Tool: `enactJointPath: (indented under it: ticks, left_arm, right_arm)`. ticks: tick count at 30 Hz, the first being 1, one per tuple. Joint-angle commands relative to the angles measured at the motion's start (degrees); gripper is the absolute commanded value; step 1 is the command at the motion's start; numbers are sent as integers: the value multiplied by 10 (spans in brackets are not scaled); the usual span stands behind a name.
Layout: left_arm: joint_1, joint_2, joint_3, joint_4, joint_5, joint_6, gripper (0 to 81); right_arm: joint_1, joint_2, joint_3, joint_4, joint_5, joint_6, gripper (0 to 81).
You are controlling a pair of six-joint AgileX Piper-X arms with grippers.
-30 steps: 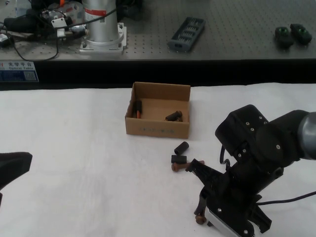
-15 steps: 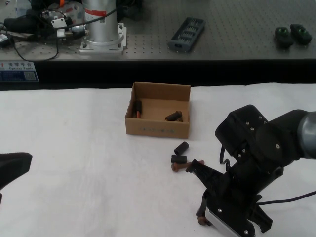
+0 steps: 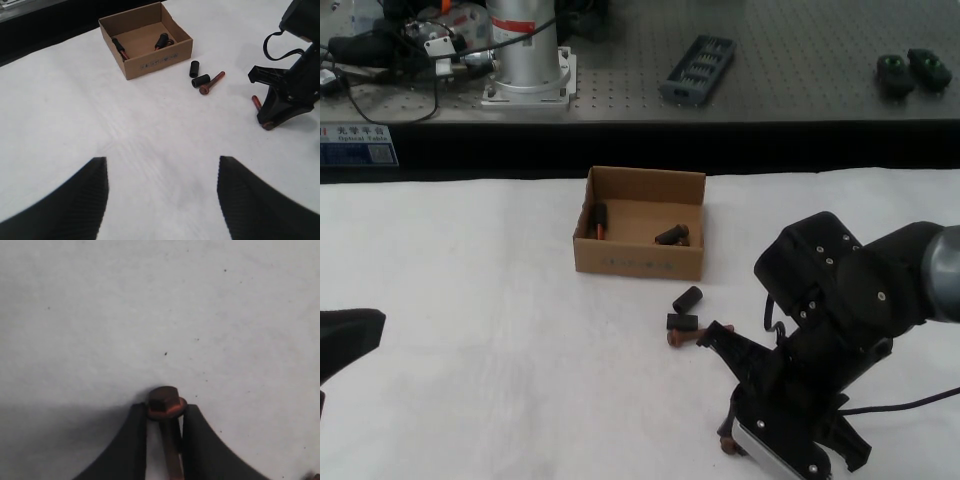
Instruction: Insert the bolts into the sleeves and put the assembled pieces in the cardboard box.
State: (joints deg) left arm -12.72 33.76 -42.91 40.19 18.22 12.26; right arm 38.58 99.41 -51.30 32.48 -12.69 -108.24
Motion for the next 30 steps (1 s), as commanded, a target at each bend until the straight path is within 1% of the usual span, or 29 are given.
enactJointPath:
  ticks: [1,5,7,11,12,15,17,21,23,26,30]
  left_arm:
    - [1,0,-3,1,0,2,461]
    - [1,0,-3,1,0,-20,461]
    - [1,0,-3,1,0,-35,461]
    - [1,0,-3,1,0,-68,461]
    - [1,0,-3,1,0,-77,461]
    - [1,0,-3,1,0,-93,461]
    - [1,0,-3,1,0,-104,461]
    - [1,0,-3,6,0,-111,461]
    - [1,0,-3,6,0,-111,461]
    - [1,0,-3,6,0,-111,461]
    - [1,5,-3,6,0,-110,461]
  right_arm:
    - [-5,10,2,-11,43,10,28]
    - [10,-29,0,-27,44,64,28]
    - [14,-48,-7,-27,44,108,28]
    - [17,-81,-29,-28,35,225,28]
    - [17,-88,-36,-29,29,255,28]
    - [17,-101,-62,-33,0,310,28]
    - [17,-106,-82,-33,-3,371,28]
    - [17,-113,-115,-22,-3,581,28]
    - [17,-121,-122,-7,-22,674,28]
    - [17,-136,-123,15,-55,784,28]
    - [17,-162,-123,68,-86,880,28]
